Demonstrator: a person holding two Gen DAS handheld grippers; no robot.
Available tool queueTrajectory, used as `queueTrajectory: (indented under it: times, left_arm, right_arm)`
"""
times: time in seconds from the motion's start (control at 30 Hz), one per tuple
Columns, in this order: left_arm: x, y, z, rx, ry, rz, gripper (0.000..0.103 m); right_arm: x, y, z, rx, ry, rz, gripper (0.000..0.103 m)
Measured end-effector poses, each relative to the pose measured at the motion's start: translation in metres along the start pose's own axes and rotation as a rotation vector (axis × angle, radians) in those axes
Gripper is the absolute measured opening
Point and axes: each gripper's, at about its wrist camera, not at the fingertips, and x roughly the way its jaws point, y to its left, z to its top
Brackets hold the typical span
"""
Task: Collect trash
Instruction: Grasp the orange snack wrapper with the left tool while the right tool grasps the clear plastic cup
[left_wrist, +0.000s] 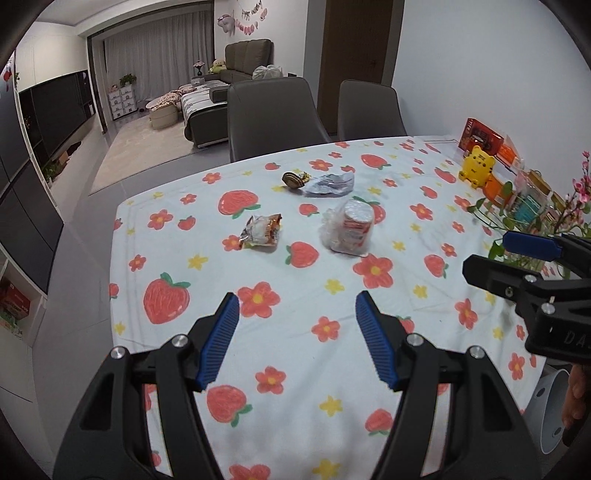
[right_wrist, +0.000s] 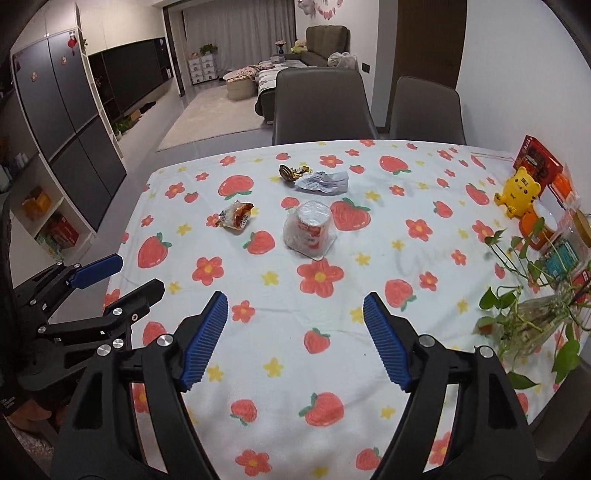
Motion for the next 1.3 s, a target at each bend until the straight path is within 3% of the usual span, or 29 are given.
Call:
queueTrajectory:
  times: [0.4, 0.77, 0.87, 0.97, 1.0, 1.07, 1.1, 1.3]
  left_arm:
    - [0.111, 0.021, 0.043, -0.004, 0.05, 0.07, 0.066]
    - [0.196, 0.039, 0.064, 0.003, 0.104, 0.086, 0.063]
    - [0.213, 0.046, 0.061, -0.01, 0.131, 0.069, 0.049]
    - [0.217, 0.051, 0.06, -0.024, 0.123, 0.046, 0.042]
    - [0.217, 0.05, 0.061, -0.019, 0.124, 0.036, 0.037]
    - [0.217, 0.049, 0.062, -0.016, 0.12, 0.033, 0.033]
    - [0.217, 0.049, 0.063, -0.016, 0.121, 0.028, 0.025]
    - [0.206, 0.042, 0.066, -0.004, 0.109, 0.015, 0.014]
  right_arm:
    - [0.13, -0.023, 0.058, -0.004, 0.063, -0.01, 0.074]
    - [0.208, -0.03, 0.066, 0.016, 0.122, -0.017, 0.074]
    - [0.221, -0.032, 0.064, 0.025, 0.136, -0.016, 0.074]
    - [0.229, -0.032, 0.062, 0.029, 0.15, -0.007, 0.074]
    - [0.231, -0.031, 0.062, 0.029, 0.154, -0.002, 0.072]
    - [0.231, -0.029, 0.061, 0.022, 0.159, 0.019, 0.056]
    - [0.231, -0.028, 0.062, 0.016, 0.158, 0.013, 0.051]
    - [0.22, -0.027, 0.063, -0.001, 0.142, 0.017, 0.048]
